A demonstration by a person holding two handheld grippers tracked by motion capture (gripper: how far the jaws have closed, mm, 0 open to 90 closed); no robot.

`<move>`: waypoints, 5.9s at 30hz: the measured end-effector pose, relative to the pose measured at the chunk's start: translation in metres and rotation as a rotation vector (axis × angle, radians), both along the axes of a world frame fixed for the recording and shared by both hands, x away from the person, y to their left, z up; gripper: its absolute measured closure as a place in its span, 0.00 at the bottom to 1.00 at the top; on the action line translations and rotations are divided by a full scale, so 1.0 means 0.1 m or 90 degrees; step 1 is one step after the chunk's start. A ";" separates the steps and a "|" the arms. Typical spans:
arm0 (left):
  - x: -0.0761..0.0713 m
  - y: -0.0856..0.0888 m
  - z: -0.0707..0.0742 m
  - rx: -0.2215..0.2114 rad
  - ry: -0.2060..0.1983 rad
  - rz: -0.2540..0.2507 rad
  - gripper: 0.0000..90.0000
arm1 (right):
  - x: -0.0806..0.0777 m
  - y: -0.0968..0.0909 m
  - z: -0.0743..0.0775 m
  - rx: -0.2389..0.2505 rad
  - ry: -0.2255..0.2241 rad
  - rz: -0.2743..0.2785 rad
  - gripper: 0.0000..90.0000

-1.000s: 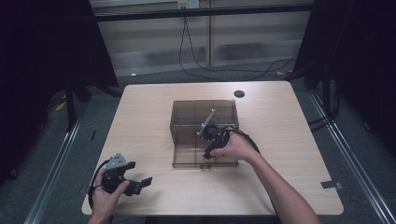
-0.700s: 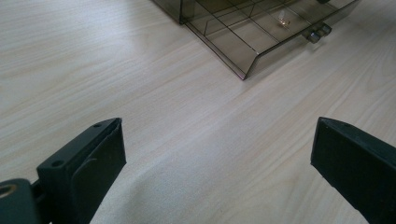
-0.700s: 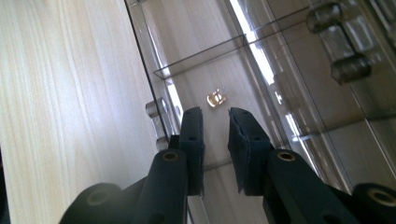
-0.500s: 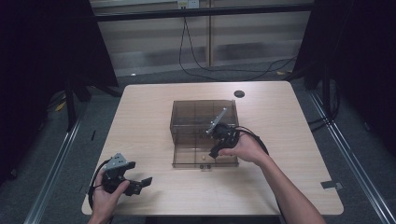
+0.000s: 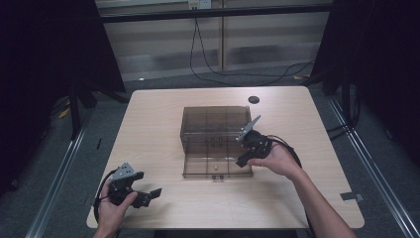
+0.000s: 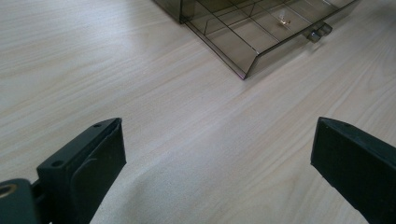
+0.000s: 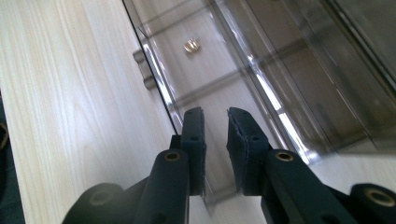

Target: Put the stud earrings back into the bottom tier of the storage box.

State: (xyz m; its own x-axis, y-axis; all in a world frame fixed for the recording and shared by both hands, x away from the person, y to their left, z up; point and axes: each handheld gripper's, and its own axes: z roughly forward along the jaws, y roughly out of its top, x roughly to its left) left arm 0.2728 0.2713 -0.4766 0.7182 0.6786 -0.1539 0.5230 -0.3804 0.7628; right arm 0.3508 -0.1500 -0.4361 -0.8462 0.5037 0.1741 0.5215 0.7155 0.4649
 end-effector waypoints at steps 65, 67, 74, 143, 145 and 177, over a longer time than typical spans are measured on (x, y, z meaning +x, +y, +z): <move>0.00 0.00 0.00 -0.001 0.002 -0.001 0.03 | 0.06 -0.62 -0.37 -0.096 0.036 -0.079 0.96; 0.00 0.00 0.00 0.000 0.003 -0.001 0.03 | 0.06 -0.62 -0.37 -0.092 0.035 -0.079 0.96; 0.01 0.00 -0.01 0.004 0.007 -0.001 0.03 | 0.05 -0.63 -0.32 -0.076 0.032 -0.078 0.96; 0.00 0.02 0.00 -0.005 0.003 0.003 0.03 | 0.11 0.15 0.23 -0.010 -0.016 0.039 0.96; 0.00 0.02 0.00 -0.006 0.003 0.002 0.03 | 0.12 0.18 0.23 -0.012 -0.015 0.039 0.96; 0.00 0.03 0.01 -0.007 0.000 0.002 0.03 | 0.24 0.69 0.06 -0.020 0.013 0.082 0.96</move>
State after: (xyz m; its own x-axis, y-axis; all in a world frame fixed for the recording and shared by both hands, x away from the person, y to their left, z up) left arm 0.2732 0.2746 -0.4755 0.7164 0.6786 -0.1618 0.5244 -0.3709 0.7664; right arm 0.3747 -0.0810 -0.4304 -0.9006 0.3967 0.1777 0.4336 0.7908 0.4320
